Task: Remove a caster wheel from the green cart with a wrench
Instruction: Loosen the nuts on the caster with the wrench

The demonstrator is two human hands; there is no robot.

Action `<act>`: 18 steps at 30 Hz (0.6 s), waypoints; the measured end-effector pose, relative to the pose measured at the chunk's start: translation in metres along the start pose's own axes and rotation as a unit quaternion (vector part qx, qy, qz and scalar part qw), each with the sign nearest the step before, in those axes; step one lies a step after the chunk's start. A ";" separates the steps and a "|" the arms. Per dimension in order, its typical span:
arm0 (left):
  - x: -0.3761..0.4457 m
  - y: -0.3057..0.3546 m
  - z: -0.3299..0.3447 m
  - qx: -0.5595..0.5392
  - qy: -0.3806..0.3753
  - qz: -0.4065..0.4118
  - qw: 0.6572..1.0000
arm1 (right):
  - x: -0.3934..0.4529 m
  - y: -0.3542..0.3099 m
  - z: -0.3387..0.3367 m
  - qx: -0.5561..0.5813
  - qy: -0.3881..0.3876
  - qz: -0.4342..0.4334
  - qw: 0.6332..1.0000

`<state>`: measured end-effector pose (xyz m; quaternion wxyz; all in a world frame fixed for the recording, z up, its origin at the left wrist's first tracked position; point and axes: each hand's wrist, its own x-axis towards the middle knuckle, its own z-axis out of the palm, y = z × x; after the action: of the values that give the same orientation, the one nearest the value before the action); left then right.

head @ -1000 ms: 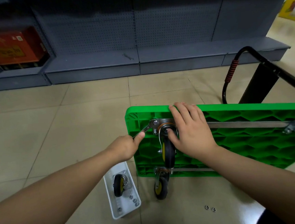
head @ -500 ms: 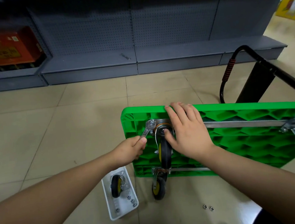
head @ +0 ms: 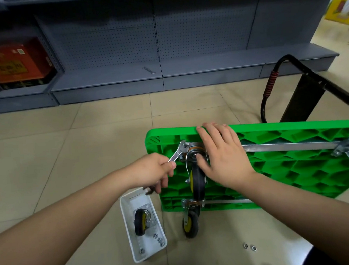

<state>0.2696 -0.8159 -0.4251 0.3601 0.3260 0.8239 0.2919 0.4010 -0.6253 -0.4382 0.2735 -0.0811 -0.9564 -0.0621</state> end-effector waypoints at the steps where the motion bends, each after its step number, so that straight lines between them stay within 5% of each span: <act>1: -0.001 0.001 -0.007 0.019 0.012 0.001 1.000 | 0.000 0.000 0.000 0.000 -0.001 0.001 1.000; 8: -0.008 0.007 -0.049 0.284 0.151 0.019 0.947 | 0.000 -0.001 0.000 -0.004 -0.010 0.005 1.000; 18: -0.008 0.010 -0.057 0.371 0.233 0.011 0.899 | 0.000 0.001 0.000 -0.001 -0.008 0.000 1.000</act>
<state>0.2324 -0.8297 -0.3816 0.0077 0.3680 0.9291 0.0363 0.4013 -0.6248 -0.4384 0.2653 -0.0824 -0.9586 -0.0626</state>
